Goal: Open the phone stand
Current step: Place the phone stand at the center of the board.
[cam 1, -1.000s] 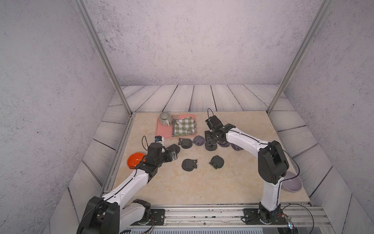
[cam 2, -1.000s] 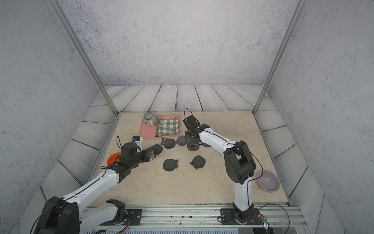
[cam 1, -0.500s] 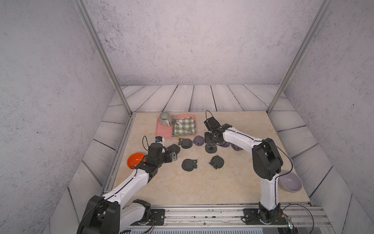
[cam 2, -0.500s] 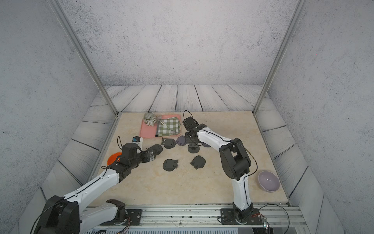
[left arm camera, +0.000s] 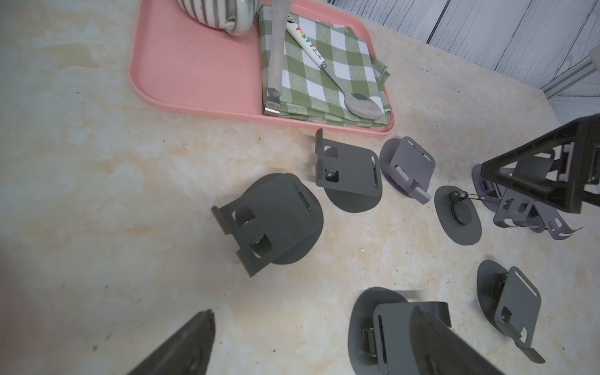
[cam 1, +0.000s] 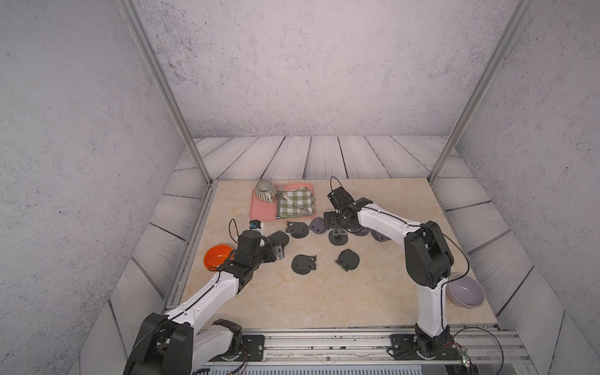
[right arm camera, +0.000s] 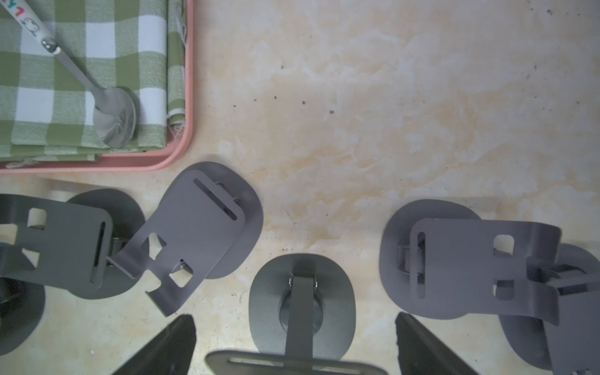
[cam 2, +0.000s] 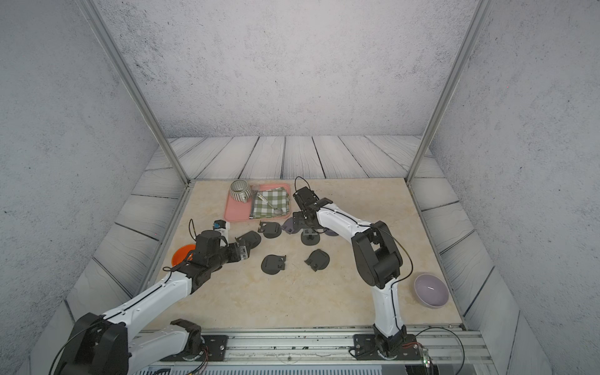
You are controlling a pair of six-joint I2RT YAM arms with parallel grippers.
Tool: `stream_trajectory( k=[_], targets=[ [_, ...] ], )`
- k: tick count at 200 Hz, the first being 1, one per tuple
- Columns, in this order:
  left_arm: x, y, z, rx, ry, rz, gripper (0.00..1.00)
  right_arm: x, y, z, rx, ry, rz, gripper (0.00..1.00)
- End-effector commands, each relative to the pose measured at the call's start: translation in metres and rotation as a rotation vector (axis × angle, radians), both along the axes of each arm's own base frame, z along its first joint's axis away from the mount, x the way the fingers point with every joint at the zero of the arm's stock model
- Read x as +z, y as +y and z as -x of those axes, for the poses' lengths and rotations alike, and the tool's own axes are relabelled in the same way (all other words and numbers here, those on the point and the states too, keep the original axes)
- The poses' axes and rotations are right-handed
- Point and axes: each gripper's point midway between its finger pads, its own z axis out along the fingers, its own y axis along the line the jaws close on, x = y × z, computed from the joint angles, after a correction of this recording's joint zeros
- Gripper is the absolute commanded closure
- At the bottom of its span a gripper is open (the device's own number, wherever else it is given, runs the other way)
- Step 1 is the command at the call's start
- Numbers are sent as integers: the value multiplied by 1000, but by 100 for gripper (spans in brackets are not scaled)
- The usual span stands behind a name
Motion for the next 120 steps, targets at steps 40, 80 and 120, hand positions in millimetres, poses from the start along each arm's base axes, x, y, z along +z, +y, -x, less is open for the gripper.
stream_trajectory(
  k=[40,80,120],
  targets=[
    [-13,-1,5,-24,18,-25,2,56,-20,10,-30,-93,-31,1],
    [-13,-1,6,-33,16,-28,2,75,-38,20,-61,-134,-22,1],
    [-9,-5,5,-43,13,-10,2,78,-59,26,-47,-134,18,1]
  ],
)
